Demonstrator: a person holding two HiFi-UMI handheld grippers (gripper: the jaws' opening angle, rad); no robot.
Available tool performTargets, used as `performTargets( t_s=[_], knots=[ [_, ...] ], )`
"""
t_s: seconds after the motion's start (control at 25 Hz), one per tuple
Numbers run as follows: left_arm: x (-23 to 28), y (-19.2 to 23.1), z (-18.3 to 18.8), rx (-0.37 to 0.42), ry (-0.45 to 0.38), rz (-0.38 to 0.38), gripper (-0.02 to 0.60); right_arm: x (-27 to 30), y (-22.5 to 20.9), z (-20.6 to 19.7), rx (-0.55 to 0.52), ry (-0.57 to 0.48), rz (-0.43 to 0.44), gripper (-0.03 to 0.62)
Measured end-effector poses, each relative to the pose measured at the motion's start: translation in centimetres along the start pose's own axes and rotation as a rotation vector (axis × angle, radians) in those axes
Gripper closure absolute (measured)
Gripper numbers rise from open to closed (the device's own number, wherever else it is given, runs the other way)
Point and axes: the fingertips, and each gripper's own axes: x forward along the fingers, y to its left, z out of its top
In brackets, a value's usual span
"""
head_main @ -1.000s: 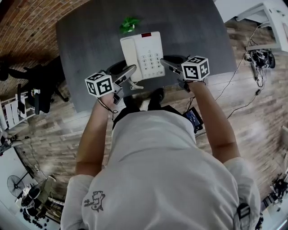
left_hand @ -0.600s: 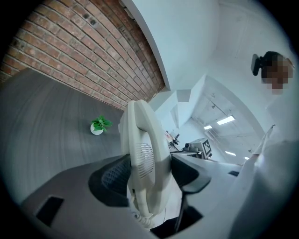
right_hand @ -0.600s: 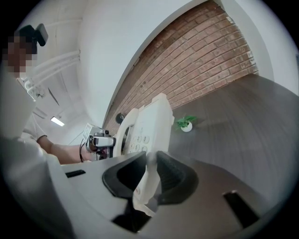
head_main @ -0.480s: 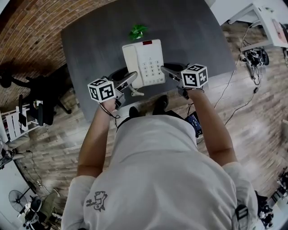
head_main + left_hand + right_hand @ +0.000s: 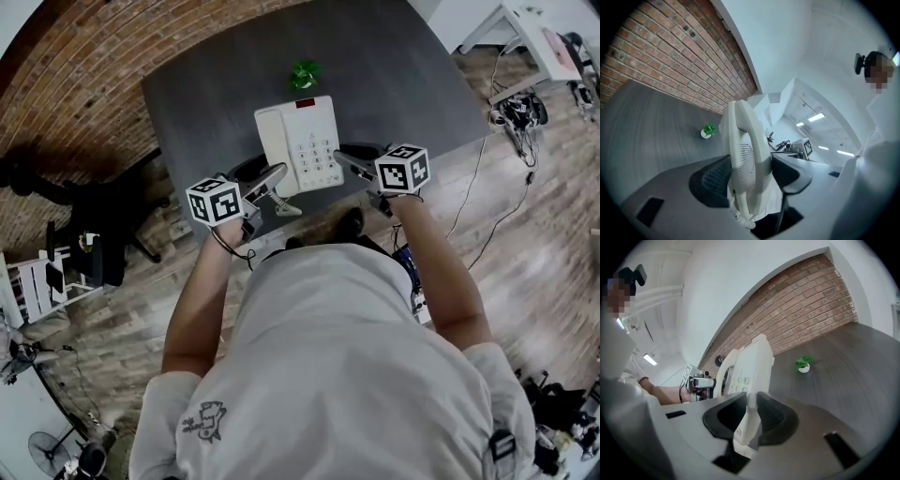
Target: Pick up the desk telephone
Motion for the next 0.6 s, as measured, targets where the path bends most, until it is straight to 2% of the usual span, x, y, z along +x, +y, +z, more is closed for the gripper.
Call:
performTargets(
  t_s=[0.24, 0.6],
  knots=[
    [-1.2, -0.9, -0.1, 0.041, 0.028, -0.046, 0.295, -0.8, 1.9, -0.5, 0.012, -0.053, -0.043, 0.518],
    [-2.5, -2.8, 0.6, 0.020, 0.035, -0.070, 0.295, -2.2, 4.2, 0.3, 0.024, -0.034, -0.081, 0.518]
  ],
)
